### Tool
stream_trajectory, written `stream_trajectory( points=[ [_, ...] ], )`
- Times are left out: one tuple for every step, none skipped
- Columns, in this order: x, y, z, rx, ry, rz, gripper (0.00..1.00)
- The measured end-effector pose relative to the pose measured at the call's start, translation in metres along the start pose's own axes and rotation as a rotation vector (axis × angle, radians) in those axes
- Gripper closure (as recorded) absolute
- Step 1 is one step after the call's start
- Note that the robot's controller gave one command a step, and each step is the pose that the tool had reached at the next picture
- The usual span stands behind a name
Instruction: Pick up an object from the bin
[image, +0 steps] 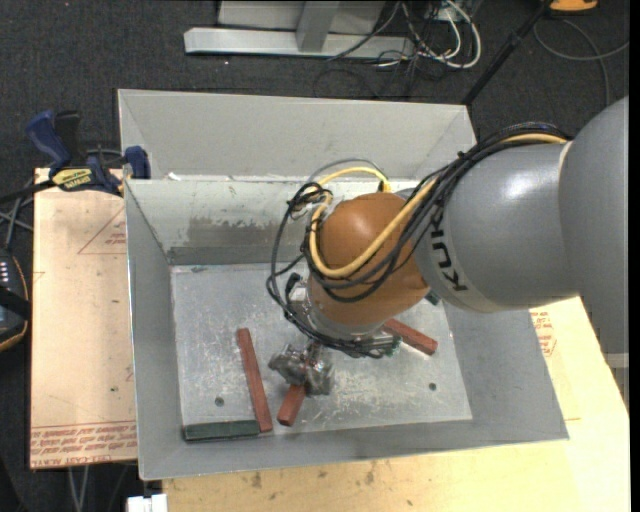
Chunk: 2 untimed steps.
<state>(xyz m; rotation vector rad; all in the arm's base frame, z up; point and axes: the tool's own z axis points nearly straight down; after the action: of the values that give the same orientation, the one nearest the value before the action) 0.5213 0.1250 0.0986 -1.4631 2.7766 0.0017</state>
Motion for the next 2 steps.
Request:
stream_trajectory(
  points=[
    [0.0,0.001,-0.005,-0.002,0.002,0.001,1.0],
    [0.0,0.001,-0.02,-0.003,0.002,0.001,1.0]
  ],
)
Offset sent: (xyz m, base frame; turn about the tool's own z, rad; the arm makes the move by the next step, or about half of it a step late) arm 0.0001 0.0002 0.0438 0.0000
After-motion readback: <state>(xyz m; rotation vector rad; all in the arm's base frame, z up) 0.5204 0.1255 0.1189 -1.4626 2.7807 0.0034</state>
